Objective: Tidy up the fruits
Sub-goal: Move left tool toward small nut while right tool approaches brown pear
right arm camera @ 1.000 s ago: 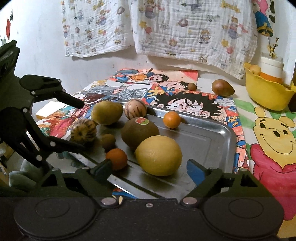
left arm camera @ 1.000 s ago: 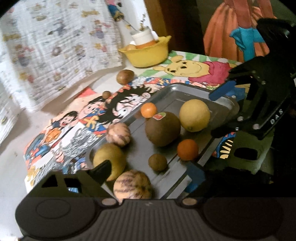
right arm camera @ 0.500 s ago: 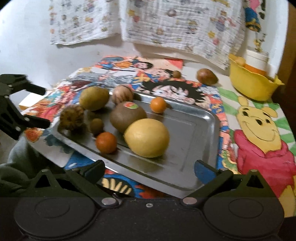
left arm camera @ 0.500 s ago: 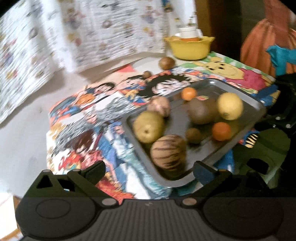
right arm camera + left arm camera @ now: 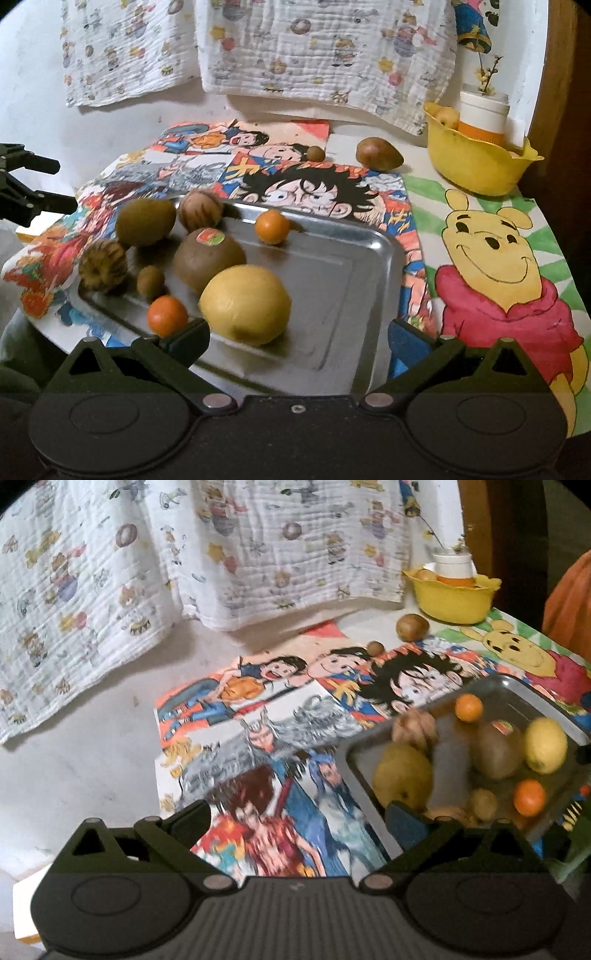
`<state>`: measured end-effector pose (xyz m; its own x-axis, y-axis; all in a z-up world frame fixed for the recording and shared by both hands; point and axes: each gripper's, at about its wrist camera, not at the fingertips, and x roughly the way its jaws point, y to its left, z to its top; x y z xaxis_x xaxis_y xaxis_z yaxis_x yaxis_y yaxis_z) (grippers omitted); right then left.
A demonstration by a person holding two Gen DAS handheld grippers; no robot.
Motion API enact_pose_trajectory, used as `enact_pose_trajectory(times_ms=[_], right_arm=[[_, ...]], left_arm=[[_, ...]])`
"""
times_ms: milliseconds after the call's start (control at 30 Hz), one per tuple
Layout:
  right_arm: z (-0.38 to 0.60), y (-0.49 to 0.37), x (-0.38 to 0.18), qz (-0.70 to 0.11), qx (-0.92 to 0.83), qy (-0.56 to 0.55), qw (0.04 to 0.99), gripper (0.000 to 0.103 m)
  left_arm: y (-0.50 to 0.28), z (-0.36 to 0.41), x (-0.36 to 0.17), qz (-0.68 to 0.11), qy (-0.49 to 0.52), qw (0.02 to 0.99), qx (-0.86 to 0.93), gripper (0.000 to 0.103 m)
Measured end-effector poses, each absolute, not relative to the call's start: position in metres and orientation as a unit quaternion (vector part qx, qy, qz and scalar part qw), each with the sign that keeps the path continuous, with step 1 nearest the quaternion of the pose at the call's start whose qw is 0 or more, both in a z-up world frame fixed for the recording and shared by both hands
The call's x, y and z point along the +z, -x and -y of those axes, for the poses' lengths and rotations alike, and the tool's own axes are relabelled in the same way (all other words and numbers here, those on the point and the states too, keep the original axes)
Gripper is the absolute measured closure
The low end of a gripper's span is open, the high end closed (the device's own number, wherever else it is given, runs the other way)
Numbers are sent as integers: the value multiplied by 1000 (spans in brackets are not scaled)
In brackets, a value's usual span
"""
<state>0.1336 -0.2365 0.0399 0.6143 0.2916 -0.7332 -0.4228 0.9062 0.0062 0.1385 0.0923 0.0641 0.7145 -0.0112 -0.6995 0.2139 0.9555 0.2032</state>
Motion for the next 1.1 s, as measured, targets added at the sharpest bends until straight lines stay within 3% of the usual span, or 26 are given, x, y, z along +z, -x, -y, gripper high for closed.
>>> enact_pose_trajectory(times_ms=[733, 1100], right_arm=[[232, -275, 55, -374, 181, 79, 906, 1], [226, -381, 53, -375, 128, 7, 918, 1]], left_arm=[[-282, -43, 52, -353, -172, 911, -124, 0], [-363, 3, 34, -346, -149, 911, -170, 0]])
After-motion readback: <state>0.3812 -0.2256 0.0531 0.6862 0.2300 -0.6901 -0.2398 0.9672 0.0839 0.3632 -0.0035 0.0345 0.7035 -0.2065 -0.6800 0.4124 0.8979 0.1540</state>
